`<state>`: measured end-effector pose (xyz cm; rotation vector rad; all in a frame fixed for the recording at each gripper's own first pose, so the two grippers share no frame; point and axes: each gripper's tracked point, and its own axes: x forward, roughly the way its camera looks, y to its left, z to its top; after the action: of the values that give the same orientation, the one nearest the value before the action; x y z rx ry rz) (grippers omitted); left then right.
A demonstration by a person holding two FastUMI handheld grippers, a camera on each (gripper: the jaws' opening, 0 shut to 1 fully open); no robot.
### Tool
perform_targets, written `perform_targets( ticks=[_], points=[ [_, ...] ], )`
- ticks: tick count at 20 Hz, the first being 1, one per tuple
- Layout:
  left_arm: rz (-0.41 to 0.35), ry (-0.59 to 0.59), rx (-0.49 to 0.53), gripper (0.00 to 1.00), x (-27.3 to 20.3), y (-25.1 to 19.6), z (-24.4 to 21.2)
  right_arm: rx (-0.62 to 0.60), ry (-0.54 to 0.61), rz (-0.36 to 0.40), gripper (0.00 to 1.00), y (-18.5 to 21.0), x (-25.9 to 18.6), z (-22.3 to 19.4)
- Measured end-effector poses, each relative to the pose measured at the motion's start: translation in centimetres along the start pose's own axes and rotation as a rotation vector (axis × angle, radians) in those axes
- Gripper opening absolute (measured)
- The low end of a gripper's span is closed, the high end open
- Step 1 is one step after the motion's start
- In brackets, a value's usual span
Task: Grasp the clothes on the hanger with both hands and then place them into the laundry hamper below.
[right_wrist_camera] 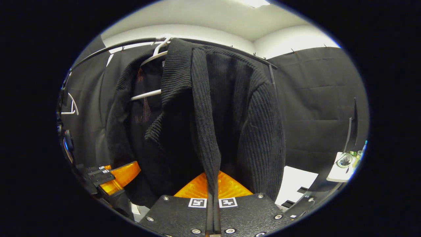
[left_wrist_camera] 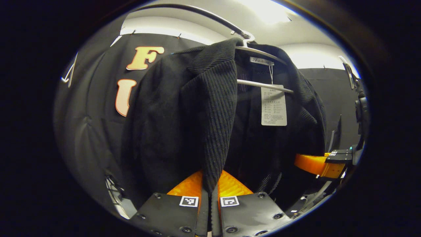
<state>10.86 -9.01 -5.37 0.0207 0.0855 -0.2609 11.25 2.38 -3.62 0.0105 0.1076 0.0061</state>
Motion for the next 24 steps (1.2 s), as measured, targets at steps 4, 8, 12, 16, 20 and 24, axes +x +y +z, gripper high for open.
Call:
perform_targets(
  ticks=[4, 8, 12, 16, 20, 24],
  points=[
    [0.057, -0.027, 0.021, 0.11, -1.6, 1.3, 1.8, -0.024, -0.038, -0.020, 0.00, -0.7, -1.7, 1.5],
    [0.094, -0.071, 0.010, 0.11, -2.9, 2.9, 5.5, -0.009, -0.101, -0.018, 0.00, -1.3, -3.8, 4.9],
    [0.125, -0.118, 0.012, 0.10, -3.5, 4.1, 9.1, -0.024, -0.179, -0.046, 0.04, -2.9, -5.6, 9.7],
    [0.143, -0.145, 0.003, 0.11, -4.5, 4.4, 10.9, -0.073, -0.270, -0.106, 0.04, -6.5, -6.7, 14.8],
    [0.151, -0.162, -0.002, 0.11, -4.1, 4.6, 11.9, -0.102, -0.340, -0.146, 0.00, -10.1, -5.8, 21.0],
    [0.155, -0.169, -0.015, 0.11, -4.0, 4.6, 12.8, -0.147, -0.361, -0.162, 0.00, -13.1, -2.8, 24.7]
  ],
)
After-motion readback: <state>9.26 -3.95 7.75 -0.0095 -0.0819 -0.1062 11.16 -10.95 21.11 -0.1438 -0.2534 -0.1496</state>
